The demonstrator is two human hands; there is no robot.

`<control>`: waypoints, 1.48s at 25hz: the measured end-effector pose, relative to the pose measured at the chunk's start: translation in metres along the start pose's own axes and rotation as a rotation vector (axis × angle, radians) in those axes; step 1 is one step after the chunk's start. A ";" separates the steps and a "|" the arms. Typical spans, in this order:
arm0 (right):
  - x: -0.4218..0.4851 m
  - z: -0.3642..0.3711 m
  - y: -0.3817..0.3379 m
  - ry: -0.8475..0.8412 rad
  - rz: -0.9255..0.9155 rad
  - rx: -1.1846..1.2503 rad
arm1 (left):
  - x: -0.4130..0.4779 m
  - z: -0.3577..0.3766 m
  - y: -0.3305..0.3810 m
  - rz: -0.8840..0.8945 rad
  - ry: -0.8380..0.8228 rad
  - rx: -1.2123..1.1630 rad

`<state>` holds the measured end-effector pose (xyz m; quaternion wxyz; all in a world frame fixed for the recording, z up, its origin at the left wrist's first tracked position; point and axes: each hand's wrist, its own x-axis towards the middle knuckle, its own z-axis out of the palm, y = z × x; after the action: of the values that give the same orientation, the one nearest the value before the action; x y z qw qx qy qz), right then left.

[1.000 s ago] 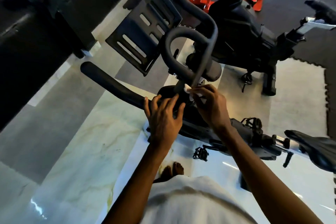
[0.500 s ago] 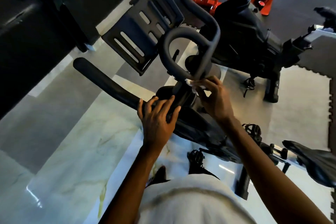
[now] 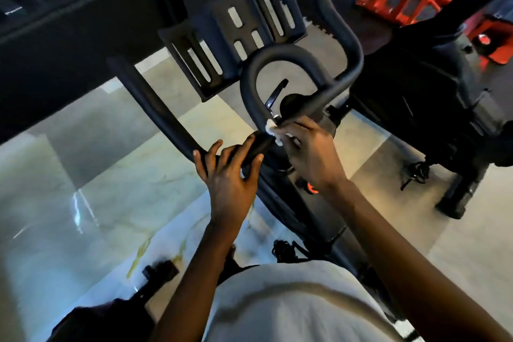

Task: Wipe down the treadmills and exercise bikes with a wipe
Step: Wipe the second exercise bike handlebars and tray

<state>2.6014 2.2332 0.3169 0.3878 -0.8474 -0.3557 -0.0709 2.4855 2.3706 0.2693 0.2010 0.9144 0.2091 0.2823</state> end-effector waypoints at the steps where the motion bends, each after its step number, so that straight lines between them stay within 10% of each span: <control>1: 0.012 0.000 0.000 -0.010 -0.026 0.021 | -0.002 0.004 0.004 -0.024 0.020 0.014; 11: 0.062 -0.026 0.019 -0.448 -0.221 0.101 | -0.008 0.017 0.025 -0.166 0.105 0.030; 37: 0.060 -0.020 0.007 -0.364 -0.174 0.006 | -0.011 0.015 0.027 -0.142 0.052 0.080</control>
<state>2.6533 2.2490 0.3506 0.3123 -0.8111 -0.4920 0.0513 2.4938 2.3388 0.2666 0.1781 0.8971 0.2895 0.2822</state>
